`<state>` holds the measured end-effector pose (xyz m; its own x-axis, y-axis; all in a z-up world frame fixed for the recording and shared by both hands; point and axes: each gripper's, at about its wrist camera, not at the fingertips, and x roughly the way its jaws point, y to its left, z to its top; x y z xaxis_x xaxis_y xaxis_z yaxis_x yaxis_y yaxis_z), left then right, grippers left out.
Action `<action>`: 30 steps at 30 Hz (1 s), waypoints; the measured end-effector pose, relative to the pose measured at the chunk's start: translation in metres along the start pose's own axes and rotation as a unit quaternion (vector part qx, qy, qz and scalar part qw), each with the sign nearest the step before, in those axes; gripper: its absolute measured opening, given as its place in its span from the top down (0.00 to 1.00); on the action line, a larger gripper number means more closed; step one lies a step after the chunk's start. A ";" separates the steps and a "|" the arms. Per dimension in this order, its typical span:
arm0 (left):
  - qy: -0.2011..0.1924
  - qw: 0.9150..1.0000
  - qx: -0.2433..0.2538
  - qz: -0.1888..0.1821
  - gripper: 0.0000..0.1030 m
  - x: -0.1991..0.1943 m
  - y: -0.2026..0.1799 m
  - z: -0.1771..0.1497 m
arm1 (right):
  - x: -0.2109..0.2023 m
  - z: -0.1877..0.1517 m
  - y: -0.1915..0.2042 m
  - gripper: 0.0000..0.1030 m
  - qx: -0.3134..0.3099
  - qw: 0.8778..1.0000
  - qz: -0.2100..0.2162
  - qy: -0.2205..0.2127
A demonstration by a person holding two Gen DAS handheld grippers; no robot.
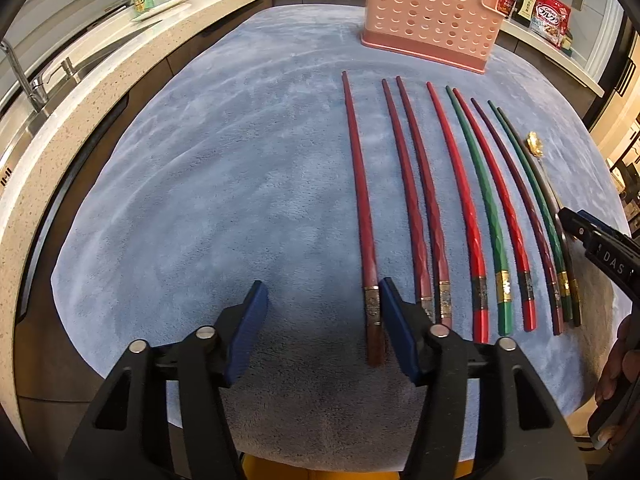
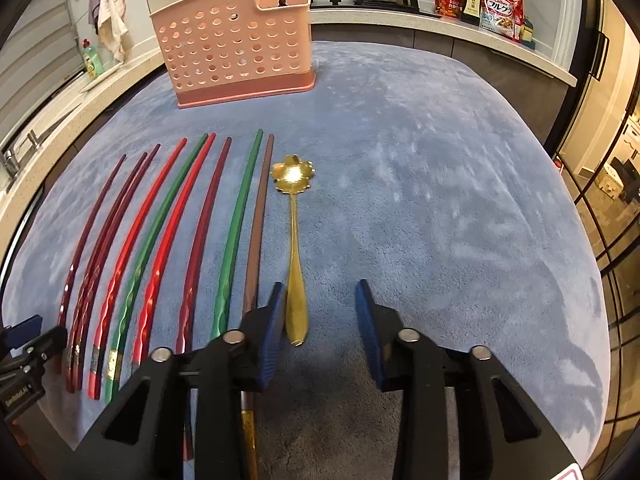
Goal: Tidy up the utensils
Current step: 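Grasp the dark red chopstick with the left tool while the right tool grasps the gold spoon, then carry chopstick and spoon over the pink holder while both tools open to drop them in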
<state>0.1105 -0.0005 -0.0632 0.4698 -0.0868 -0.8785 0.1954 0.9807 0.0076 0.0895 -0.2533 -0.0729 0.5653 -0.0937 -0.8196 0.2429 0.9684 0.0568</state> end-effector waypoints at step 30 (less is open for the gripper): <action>-0.093 0.993 -0.039 -0.058 0.93 -0.095 0.018 0.053 | -0.094 0.033 -0.031 0.98 0.028 0.996 0.043 -0.075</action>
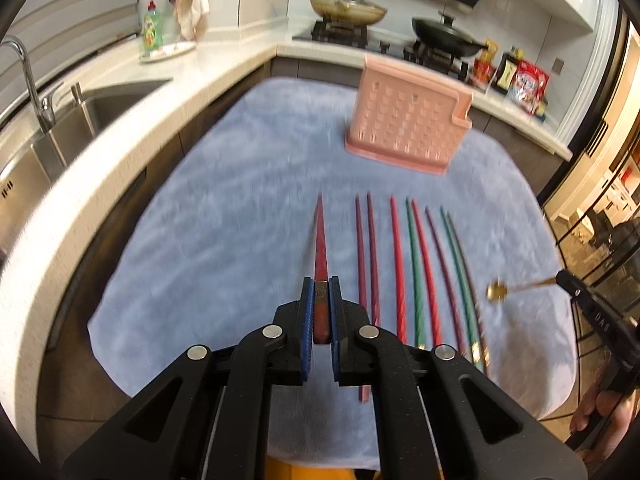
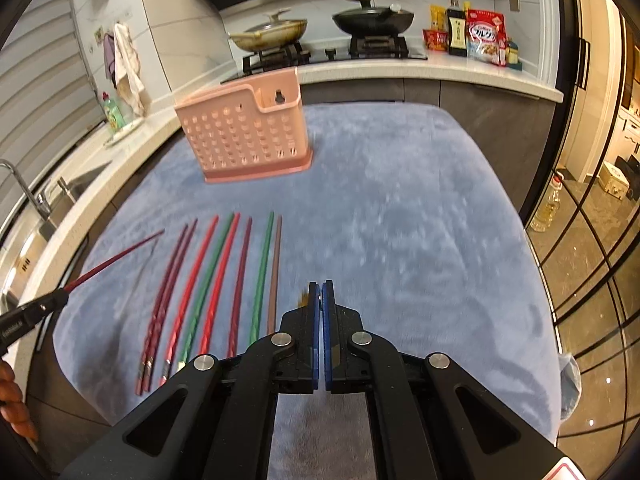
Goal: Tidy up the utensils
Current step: 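Carry chopstick and spoon over the pink holder while both tools open to drop them in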
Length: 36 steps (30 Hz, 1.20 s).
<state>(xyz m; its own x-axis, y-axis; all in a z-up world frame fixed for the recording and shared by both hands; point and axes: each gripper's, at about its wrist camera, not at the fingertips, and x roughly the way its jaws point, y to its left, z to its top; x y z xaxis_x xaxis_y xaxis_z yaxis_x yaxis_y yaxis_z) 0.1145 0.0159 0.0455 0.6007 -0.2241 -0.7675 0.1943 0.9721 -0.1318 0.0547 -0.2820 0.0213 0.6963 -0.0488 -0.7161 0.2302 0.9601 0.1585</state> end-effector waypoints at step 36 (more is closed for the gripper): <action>-0.240 0.970 -0.013 -0.039 0.94 -0.009 -0.056 0.287 | 0.095 0.237 0.021 0.99 0.025 0.993 0.058 -0.095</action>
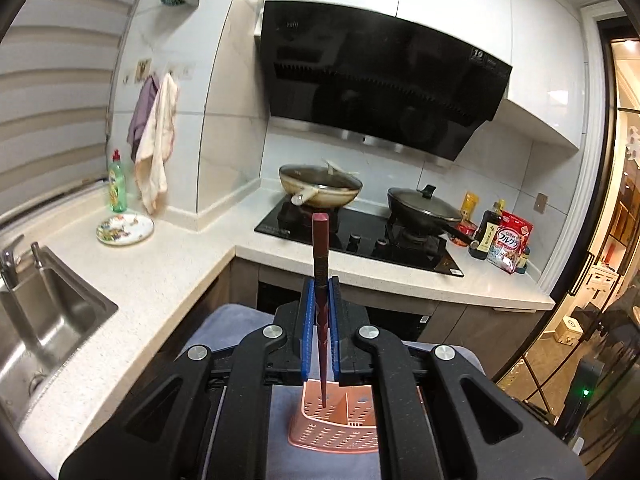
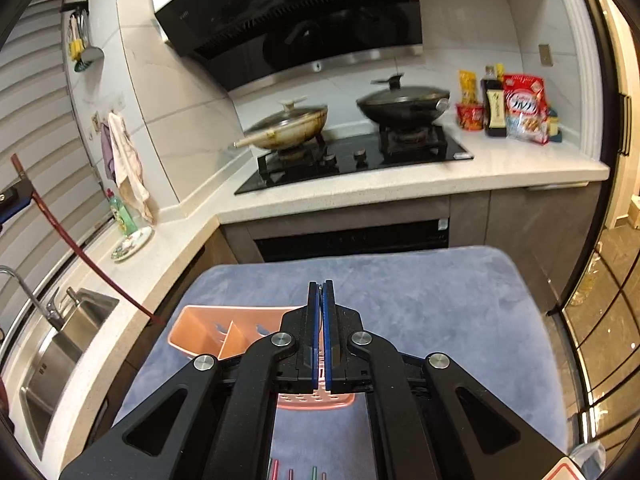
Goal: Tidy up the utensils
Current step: 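Carry chopstick and spoon over the pink holder while both tools open to drop them in, then withdraw both open tools from the holder back toward the chopsticks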
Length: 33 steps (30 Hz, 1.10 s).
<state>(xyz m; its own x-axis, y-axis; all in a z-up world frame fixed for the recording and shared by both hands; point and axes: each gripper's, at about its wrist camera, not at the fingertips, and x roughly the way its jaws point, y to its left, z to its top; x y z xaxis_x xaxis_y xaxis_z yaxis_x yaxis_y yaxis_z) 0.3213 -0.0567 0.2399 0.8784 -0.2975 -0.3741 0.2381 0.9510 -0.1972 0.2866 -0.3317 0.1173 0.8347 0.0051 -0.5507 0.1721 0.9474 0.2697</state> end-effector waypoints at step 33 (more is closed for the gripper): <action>0.114 0.989 0.040 0.090 0.36 -0.042 0.041 -0.143 | -0.090 -0.098 -0.011 0.52 -0.009 1.000 -0.014 0.020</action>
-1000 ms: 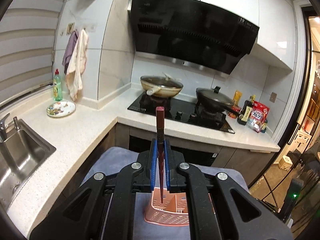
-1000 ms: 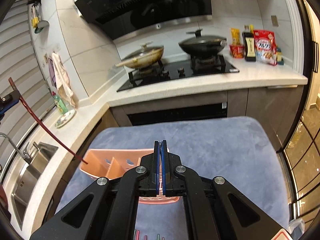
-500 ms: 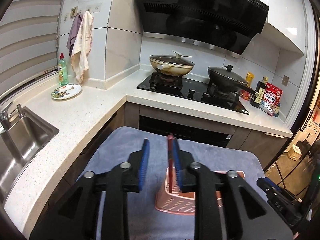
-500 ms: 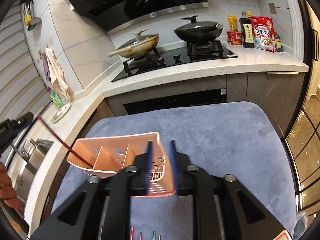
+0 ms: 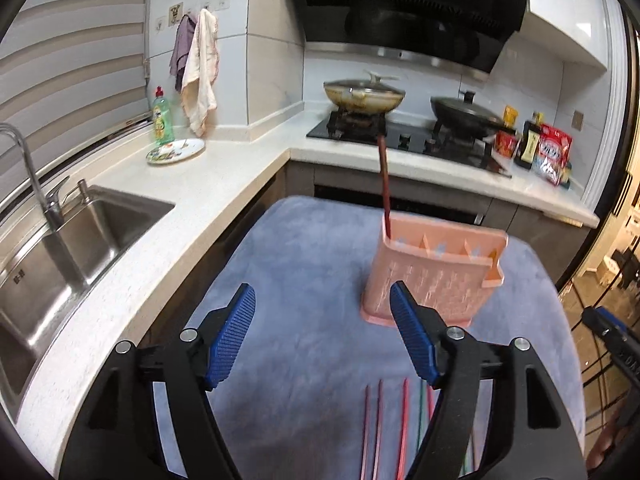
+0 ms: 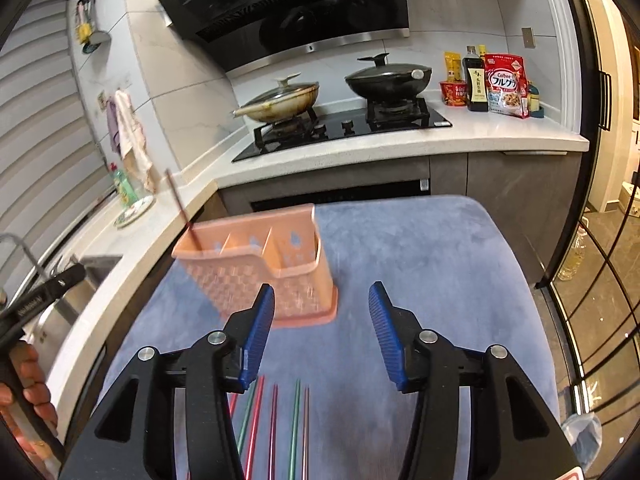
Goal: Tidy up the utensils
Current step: 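Withdraw both open tools from the holder back toward the chopsticks, then grasp a dark red chopstick with the left tool while the right tool grasps the brown chopstick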
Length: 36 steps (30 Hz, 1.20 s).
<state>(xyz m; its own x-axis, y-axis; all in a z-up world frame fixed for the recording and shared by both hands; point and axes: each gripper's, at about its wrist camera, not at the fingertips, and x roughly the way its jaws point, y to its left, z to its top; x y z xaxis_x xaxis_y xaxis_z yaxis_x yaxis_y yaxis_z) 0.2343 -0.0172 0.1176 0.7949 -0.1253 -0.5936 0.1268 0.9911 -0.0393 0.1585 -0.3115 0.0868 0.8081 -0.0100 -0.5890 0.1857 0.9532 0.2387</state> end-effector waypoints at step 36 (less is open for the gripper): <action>0.143 0.989 0.024 -0.002 0.36 -0.033 0.009 -0.195 | -0.024 -0.206 0.013 0.62 -0.046 0.988 -0.019 0.148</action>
<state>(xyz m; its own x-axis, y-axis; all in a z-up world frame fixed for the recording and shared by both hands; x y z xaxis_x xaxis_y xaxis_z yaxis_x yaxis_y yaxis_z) 0.0940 0.0044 -0.0199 0.5953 -0.1054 -0.7966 0.1637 0.9865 -0.0082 0.0265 -0.2365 -0.0545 0.6002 0.0288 -0.7993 0.1506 0.9774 0.1483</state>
